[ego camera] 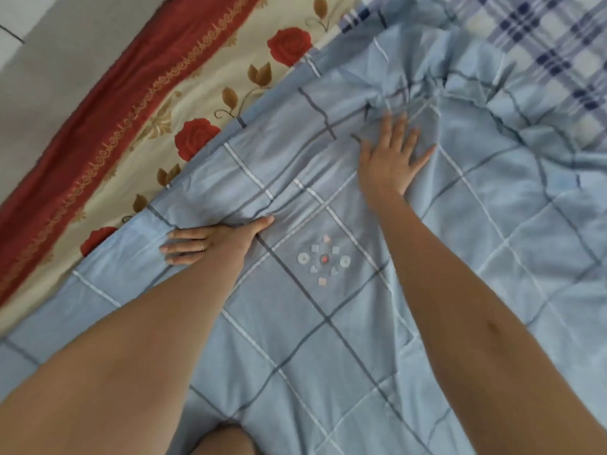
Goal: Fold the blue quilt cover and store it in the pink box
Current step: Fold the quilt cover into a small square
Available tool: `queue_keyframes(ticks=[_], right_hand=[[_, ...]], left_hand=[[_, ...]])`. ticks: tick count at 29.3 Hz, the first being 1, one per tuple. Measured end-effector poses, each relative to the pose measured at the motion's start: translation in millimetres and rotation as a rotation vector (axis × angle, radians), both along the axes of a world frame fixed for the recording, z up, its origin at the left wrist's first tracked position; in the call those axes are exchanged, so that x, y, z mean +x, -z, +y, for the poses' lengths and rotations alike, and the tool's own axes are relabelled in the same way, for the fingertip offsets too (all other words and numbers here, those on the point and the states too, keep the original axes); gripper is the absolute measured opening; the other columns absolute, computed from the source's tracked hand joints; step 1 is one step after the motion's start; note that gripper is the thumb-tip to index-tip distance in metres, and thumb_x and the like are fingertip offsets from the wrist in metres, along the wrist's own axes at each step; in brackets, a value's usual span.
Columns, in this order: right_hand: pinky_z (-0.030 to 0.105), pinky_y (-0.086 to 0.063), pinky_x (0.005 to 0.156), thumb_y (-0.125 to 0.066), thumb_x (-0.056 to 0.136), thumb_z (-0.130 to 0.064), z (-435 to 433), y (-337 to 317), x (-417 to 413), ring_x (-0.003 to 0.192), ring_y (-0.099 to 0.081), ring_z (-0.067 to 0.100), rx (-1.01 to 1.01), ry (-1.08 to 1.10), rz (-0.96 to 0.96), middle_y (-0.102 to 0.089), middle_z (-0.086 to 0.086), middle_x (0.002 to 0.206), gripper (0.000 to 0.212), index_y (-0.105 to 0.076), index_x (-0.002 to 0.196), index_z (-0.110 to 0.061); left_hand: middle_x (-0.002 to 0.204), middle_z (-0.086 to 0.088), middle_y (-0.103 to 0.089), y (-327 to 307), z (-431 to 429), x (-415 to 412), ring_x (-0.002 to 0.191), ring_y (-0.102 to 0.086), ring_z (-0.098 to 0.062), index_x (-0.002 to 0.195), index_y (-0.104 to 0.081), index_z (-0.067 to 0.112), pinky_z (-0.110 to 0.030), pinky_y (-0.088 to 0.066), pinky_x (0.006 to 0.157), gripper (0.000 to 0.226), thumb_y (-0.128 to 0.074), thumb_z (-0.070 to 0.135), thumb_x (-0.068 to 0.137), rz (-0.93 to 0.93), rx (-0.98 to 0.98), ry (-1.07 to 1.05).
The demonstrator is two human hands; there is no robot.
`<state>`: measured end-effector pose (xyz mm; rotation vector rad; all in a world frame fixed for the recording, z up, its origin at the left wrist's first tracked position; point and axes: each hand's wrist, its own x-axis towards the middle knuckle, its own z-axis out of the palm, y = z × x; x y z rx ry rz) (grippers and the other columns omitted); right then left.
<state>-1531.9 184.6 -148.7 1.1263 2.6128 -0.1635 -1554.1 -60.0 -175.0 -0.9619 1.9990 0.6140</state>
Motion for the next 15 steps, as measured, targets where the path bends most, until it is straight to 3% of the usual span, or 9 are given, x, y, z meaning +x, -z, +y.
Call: queue_keyframes(ticks=[2,4,7,8,9,11,12,14,15], right_hand=[[0.059,0.009,0.111,-0.021,0.100,-0.040,-40.4,-0.7,33.0,0.147,-0.008,0.027,0.043,-0.118,0.107,-0.005,0.002,0.160,0.058,-0.005,0.153,-0.023],[0.061,-0.003,0.113,-0.029,0.096,-0.040,-93.8,-1.2,92.0,0.144,-0.019,0.028,0.005,-0.410,0.204,-0.020,0.004,0.157,0.059,-0.020,0.151,-0.022],[0.062,-0.015,0.110,-0.038,0.091,-0.039,-119.8,11.6,226.4,0.139,-0.027,0.026,-0.202,-1.100,0.082,-0.036,-0.002,0.151,0.055,-0.035,0.145,-0.027],[0.062,-0.011,0.111,-0.036,0.093,-0.040,-112.3,17.5,276.2,0.141,-0.027,0.024,-0.225,-1.213,0.060,-0.033,-0.007,0.152,0.052,-0.035,0.144,-0.030],[0.062,-0.009,0.111,-0.032,0.096,-0.043,-94.8,19.2,307.9,0.143,-0.022,0.020,-0.234,-1.194,-0.025,-0.026,-0.010,0.155,0.051,-0.032,0.146,-0.033],[0.071,-0.012,0.105,-0.023,0.097,-0.050,-56.1,5.5,374.5,0.147,-0.012,0.021,-0.180,-0.614,-0.136,-0.012,-0.011,0.159,0.055,-0.023,0.149,-0.035],[0.075,-0.010,0.101,-0.021,0.095,-0.051,-37.3,6.9,385.6,0.147,-0.009,0.024,-0.148,-0.226,-0.161,-0.009,-0.009,0.160,0.057,-0.018,0.150,-0.036],[0.074,-0.004,0.103,-0.020,0.098,-0.051,-7.5,-19.0,433.2,0.147,-0.004,0.030,-0.149,0.523,-0.349,0.000,-0.008,0.160,0.057,-0.006,0.151,-0.037],[0.070,-0.005,0.108,-0.022,0.099,-0.051,-1.7,-18.4,430.5,0.146,-0.004,0.033,-0.227,0.763,-0.397,0.003,-0.007,0.160,0.059,-0.001,0.152,-0.035]], left_hand=[[0.154,-0.017,0.021,-12.2,0.4,8.3,0.143,0.015,-0.037,0.144,0.025,0.002,-0.051,0.005,0.115,0.158,-0.079,0.072,0.048,0.030,-0.009,0.011],[0.156,-0.019,0.009,0.4,-8.4,12.7,0.144,0.005,-0.040,0.148,0.014,0.005,-0.055,0.000,0.115,0.156,-0.070,0.083,0.042,0.089,-0.031,0.060],[0.150,-0.016,-0.034,64.2,-30.8,12.8,0.132,-0.040,-0.037,0.145,-0.033,0.015,-0.056,-0.034,0.106,0.156,-0.052,0.100,0.015,0.219,0.043,0.094],[0.151,-0.015,-0.033,73.8,-32.7,11.8,0.132,-0.041,-0.038,0.144,-0.035,0.014,-0.057,-0.034,0.106,0.158,-0.053,0.099,0.012,0.275,0.027,0.097],[0.155,-0.017,-0.021,57.7,-29.8,9.3,0.136,-0.031,-0.042,0.147,-0.028,0.010,-0.060,-0.023,0.111,0.162,-0.054,0.097,0.014,0.325,-0.028,0.056],[0.155,-0.023,0.002,-7.2,-5.4,32.3,0.144,-0.002,-0.041,0.149,-0.005,-0.003,-0.052,0.002,0.114,0.164,-0.053,0.092,0.025,0.397,-0.168,0.143],[0.156,-0.022,0.005,-25.7,-8.2,29.6,0.145,0.003,-0.037,0.148,0.000,-0.004,-0.048,0.004,0.115,0.150,-0.053,0.089,0.044,0.412,-0.213,0.159],[0.157,-0.018,0.004,-44.9,5.6,72.0,0.146,0.002,-0.030,0.150,0.000,0.003,-0.049,0.001,0.114,0.107,-0.054,0.064,0.081,0.490,-0.224,0.331],[0.158,-0.017,0.005,-43.8,-0.9,78.1,0.146,0.002,-0.029,0.150,-0.001,0.005,-0.052,0.000,0.114,0.094,-0.054,0.051,0.088,0.509,-0.189,0.398]])
